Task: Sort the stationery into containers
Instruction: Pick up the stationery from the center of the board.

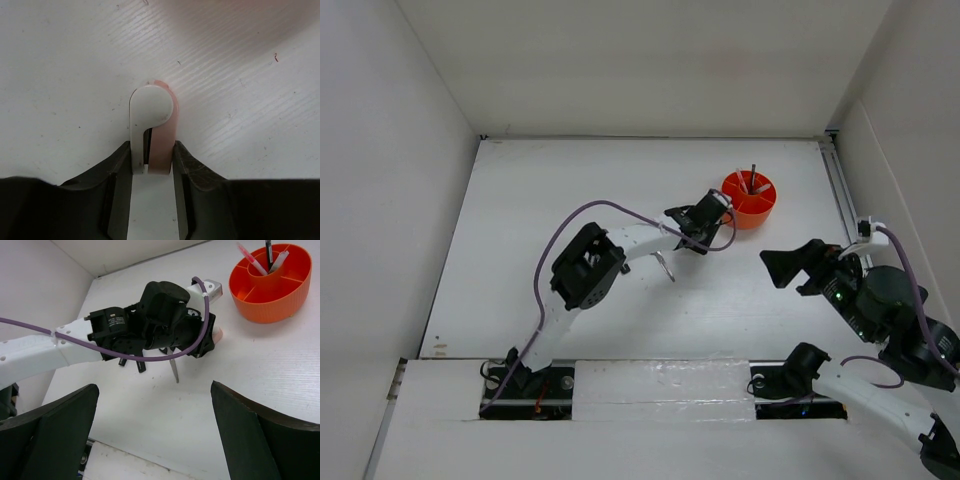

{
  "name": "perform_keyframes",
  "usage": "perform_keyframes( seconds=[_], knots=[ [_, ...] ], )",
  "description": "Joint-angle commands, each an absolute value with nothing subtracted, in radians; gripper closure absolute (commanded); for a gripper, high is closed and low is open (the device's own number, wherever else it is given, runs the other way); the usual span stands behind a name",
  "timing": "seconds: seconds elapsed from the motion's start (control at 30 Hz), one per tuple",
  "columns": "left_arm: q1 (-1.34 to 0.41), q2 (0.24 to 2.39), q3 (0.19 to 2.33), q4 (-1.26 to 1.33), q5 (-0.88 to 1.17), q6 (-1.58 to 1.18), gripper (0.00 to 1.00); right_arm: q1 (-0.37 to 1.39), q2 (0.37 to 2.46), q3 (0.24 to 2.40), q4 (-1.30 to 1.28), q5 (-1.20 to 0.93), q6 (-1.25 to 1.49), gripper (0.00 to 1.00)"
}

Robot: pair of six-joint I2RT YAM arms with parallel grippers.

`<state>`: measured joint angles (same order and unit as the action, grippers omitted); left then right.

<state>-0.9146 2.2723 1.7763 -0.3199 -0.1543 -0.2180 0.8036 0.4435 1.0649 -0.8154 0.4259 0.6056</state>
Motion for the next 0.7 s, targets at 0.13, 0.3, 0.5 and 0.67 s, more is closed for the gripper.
perform_keyframes(
  seconds=[0.13,0.3,0.5,0.67],
  knots=[
    [-0.934,2.064,1.536,-0.241,-0.169,-0.272,1.00,0.796,0.436,0.979,-0.690,0.466,0.623,0.01],
    [-1.017,1.766,1.307,-0.149,-0.299,-0.307,1.00,0.796,0.445,0.936,-0.595,0.515,0.689,0.01],
    [-1.054,1.478,1.104,-0.080,-0.330,-0.356,1.00,0.753,0.471,0.861,-0.350,0.453,0.683,0.01],
    [-1.077,1.272,0.967,0.032,-0.344,-0.365,1.00,0.681,0.621,0.827,-0.116,0.215,0.672,0.06]
  ],
)
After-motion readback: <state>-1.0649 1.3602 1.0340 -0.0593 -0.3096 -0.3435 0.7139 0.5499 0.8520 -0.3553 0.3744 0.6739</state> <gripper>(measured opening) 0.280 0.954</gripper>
